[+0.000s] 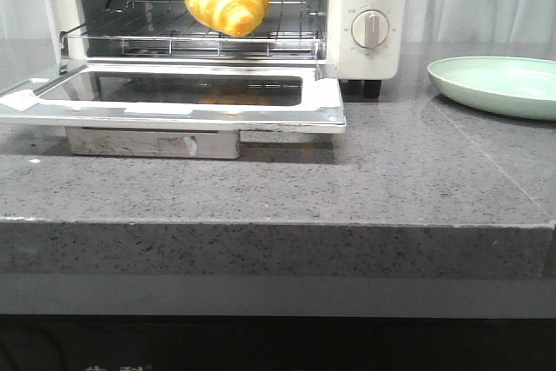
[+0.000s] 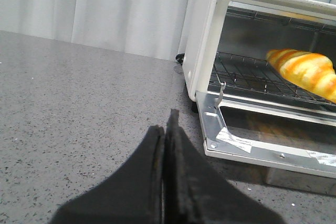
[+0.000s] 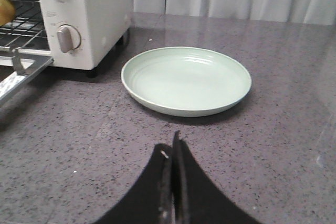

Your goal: Put bread in oven

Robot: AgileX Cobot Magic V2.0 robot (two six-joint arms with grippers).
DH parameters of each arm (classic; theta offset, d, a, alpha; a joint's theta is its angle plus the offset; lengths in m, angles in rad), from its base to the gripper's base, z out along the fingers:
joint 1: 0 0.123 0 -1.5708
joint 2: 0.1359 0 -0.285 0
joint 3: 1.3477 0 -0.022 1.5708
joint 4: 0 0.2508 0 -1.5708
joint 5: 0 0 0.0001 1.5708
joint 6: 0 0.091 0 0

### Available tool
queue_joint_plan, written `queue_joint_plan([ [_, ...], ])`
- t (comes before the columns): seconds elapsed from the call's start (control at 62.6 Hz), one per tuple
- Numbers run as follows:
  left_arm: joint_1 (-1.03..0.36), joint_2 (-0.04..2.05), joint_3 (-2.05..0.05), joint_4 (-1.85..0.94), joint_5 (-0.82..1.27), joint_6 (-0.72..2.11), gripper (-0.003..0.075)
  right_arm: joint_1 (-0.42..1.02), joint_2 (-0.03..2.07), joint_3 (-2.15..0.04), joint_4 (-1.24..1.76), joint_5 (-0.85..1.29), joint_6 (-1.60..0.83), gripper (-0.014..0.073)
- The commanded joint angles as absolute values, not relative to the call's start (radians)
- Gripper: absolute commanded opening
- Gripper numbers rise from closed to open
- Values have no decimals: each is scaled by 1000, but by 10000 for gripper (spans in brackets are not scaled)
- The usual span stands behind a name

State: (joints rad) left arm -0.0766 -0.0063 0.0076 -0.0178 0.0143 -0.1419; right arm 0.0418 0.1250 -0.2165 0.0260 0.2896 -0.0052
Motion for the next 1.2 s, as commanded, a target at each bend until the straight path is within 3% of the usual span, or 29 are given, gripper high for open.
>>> queue_joint_plan([
  [0.0, -75, -28, 30, -27, -69, -144, -18, 8, 70, -139, 41, 87, -15, -69],
  [0.208, -75, -28, 30, -27, -69, -144, -18, -4, -27, 33, 57, -52, -15, -69],
  [1.181, -75, -27, 30, -27, -69, -144, -18, -2, -32, 29, 56, -50, -15, -69],
])
